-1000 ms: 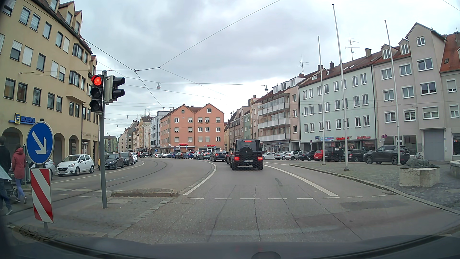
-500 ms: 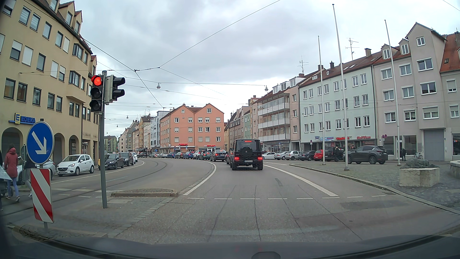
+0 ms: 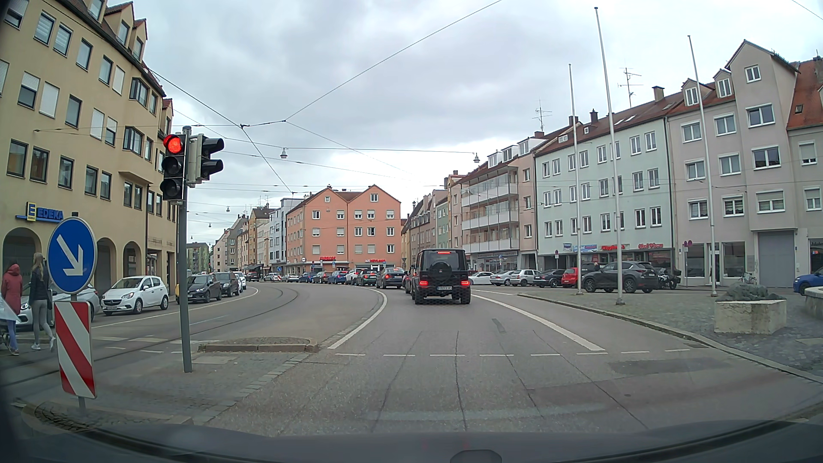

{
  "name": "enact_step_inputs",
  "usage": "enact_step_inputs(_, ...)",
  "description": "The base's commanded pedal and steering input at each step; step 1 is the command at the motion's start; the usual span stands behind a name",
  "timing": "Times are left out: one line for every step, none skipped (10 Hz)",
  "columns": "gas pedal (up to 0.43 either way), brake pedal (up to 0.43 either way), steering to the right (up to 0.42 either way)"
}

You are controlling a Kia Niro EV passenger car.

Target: Follow the waypoints while adhering to traffic rules and regulations

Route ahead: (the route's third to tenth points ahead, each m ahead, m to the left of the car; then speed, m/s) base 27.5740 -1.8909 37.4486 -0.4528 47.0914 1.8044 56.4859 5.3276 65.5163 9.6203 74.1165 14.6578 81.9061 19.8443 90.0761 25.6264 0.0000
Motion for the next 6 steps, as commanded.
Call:
enact_step_inputs(0.0,0.207,0.02)
enact_step_inputs(0.0,0.207,0.02)
enact_step_inputs(0.0,0.207,0.02)
enact_step_inputs(0.0,0.207,0.02)
enact_step_inputs(0.0,0.207,0.02)
enact_step_inputs(0.0,0.207,0.02)
